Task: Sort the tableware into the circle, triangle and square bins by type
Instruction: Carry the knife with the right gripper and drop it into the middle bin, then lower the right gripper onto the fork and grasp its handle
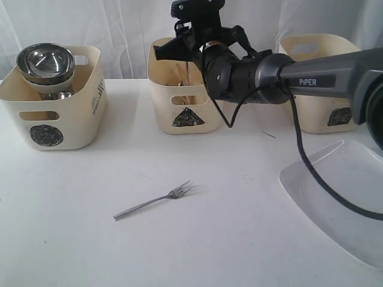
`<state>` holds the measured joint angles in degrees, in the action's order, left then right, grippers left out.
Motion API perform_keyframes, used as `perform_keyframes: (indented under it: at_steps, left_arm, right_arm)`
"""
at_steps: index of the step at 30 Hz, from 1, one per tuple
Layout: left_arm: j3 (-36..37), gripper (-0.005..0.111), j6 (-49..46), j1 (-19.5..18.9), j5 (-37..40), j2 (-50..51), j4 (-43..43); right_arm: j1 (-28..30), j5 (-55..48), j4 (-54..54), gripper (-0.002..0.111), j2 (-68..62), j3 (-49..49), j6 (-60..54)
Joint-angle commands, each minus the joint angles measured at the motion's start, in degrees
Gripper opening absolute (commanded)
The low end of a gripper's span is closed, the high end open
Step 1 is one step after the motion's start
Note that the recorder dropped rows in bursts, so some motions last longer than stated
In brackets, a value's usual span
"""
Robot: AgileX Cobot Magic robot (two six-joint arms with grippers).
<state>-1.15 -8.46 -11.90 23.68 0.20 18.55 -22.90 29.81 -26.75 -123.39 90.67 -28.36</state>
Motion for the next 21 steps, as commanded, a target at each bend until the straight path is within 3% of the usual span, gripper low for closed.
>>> perform_keyframes:
  at_steps: [1,6,13,15,19,21]
  left_arm:
    - [0.50,0.000,0.42,0.02,0.77,-0.20,0.24]
    - [0.50,0.000,0.42,0.02,0.77,-0.20,0.24]
    - [0.50,0.000,0.42,0.02,0.77,-0.20,0.24]
    - [0.50,0.000,0.42,0.02,0.77,-0.20,0.24]
    - [0.50,0.000,0.42,0.02,0.77,-0.20,0.24]
    - [0.50,0.000,0.42,0.02,0.77,-0.20,0.24]
  right_arm:
    - [0.63,-0.71,0.68,0.037,0.84,0.03,-0.04]
    - [0.66,-12.04,0.63,0.037,5.34,0.03,-6.74]
    - [0.06,-59.23,0.74,0.032,13.25,0.03,-9.18]
    - [-0.78,-67.78,0.76,0.032,13.07,0.03,-16.91]
    - [-4.35,-80.89,0.70,0.034,10.46,0.03,-42.92]
    - [-6.00,-81.83,0.70,0.037,8.97,0.03,-50.33]
